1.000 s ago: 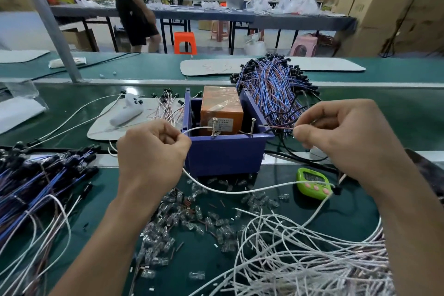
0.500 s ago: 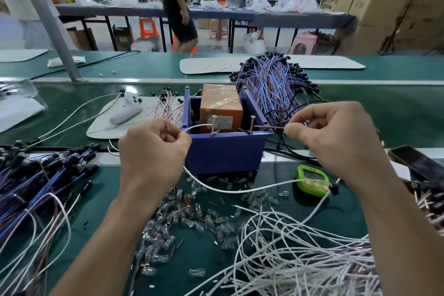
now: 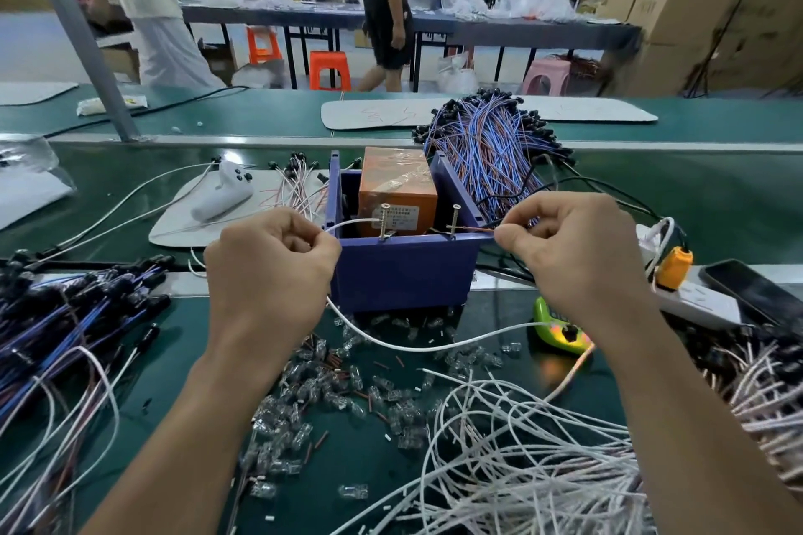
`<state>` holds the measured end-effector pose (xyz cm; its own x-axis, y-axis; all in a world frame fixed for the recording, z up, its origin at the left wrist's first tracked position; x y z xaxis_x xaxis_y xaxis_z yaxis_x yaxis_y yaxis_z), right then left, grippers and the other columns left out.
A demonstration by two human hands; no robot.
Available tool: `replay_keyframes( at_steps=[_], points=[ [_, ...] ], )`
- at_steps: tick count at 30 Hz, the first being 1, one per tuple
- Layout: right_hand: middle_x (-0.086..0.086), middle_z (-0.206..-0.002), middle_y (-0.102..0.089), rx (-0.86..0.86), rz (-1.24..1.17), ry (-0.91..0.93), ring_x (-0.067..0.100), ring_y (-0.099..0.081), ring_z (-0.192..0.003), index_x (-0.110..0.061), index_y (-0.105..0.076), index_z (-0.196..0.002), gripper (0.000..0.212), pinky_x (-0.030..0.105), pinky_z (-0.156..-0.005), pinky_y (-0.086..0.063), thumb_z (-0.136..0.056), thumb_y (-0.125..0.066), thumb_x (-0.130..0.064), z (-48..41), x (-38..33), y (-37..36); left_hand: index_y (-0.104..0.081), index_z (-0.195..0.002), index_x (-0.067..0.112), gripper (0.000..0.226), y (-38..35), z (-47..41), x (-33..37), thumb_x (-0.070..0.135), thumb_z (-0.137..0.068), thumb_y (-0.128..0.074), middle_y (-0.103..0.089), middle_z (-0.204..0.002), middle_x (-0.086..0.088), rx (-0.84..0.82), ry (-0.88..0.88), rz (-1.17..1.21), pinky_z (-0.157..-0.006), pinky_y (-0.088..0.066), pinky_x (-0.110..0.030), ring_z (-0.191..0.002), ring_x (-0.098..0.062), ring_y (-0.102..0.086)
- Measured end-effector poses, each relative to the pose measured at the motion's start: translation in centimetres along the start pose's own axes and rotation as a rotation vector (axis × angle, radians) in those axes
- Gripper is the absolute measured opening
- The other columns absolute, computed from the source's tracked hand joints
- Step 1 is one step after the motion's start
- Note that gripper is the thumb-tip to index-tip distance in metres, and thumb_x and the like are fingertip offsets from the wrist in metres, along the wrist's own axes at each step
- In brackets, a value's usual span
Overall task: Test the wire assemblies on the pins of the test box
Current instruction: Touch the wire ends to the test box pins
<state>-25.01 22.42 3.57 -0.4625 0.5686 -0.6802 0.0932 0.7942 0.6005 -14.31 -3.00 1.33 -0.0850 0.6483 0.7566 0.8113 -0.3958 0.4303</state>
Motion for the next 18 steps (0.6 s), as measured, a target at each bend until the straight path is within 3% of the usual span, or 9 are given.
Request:
replay_keyframes(
  at_steps=[5,8,11,14,16,18],
  points=[
    [-0.009,-0.045,-0.059,-0.009,-0.017,-0.001,0.005,-0.041,-0.036,-0.027,-0.072,-0.067,0.019,0.011,-0.043,-0.034,-0.083,-0.083,-0.023,0.0,0.3,0.6,-0.068,-0.061,0.028,0.025,-0.2,0.3,0.1,0.018,-0.080,-0.080,-0.065,-0.063,0.024,-0.007,-0.017,-0.004,-0.045,-0.040,-0.006,-0.048,0.002,-0.058],
    [-0.004,-0.049,-0.061,-0.153,-0.072,0.020,0.005,-0.040,-0.042,-0.029,-0.076,-0.072,0.012,0.014,-0.044,-0.034,-0.080,-0.084,-0.026,-0.1,-0.2,2.1,-0.066,-0.058,0.027,0.021,0.2,0.3,0.1,0.022,-0.075,-0.078,-0.065,-0.059,0.020,0.004,-0.035,0.036,-0.044,-0.040,-0.008,-0.045,-0.001,-0.056],
    [-0.003,-0.053,-0.063,-0.326,-0.142,0.034,0.007,-0.046,-0.047,-0.025,-0.077,-0.076,0.008,0.017,-0.047,-0.038,-0.080,-0.083,-0.021,0.4,-1.0,2.6,-0.071,-0.067,0.027,0.005,0.6,0.1,-0.1,0.024,-0.070,-0.071,-0.063,-0.052,0.011,0.024,0.041,0.230,-0.042,-0.038,-0.018,-0.041,-0.005,-0.048],
    [-0.002,-0.063,-0.071,-0.474,-0.232,0.005,0.004,-0.058,-0.055,-0.016,-0.076,-0.075,0.013,0.014,-0.054,-0.046,-0.084,-0.080,-0.009,1.0,-1.8,1.1,-0.069,-0.064,0.018,0.011,0.7,0.0,-0.5,0.016,-0.075,-0.071,-0.055,-0.046,0.007,0.090,0.227,0.532,-0.044,-0.031,-0.027,-0.043,-0.015,-0.041],
    [0.000,-0.074,-0.075,-0.561,-0.231,-0.027,0.011,-0.070,-0.069,-0.016,-0.071,-0.077,0.015,0.027,-0.068,-0.056,-0.089,-0.076,-0.009,1.5,-2.0,-0.7,-0.066,-0.068,0.019,0.020,0.7,0.0,-0.9,0.008,-0.084,-0.069,-0.050,-0.045,0.011,0.128,0.383,0.683,-0.040,-0.027,-0.023,-0.040,-0.010,-0.037],
    [0.003,-0.084,-0.079,-0.671,-0.244,-0.082,0.026,-0.075,-0.088,-0.018,-0.066,-0.082,0.016,0.048,-0.087,-0.060,-0.094,-0.071,-0.010,2.3,-2.1,-2.6,-0.069,-0.081,0.018,0.015,0.8,-0.1,-1.6,0.006,-0.090,-0.069,-0.052,-0.048,0.013,0.138,0.524,0.782,-0.039,-0.028,-0.020,-0.042,-0.006,-0.039]
  ],
)
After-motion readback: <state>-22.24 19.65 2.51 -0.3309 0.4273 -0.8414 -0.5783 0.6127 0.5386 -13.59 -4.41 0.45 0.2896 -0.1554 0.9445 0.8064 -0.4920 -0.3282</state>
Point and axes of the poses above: each hand's wrist, its own z-axis away from the middle knuckle, its own y-axis out of the back of the hand, x = y × z, the point moved 5 cm from there along -z, towards the middle knuckle
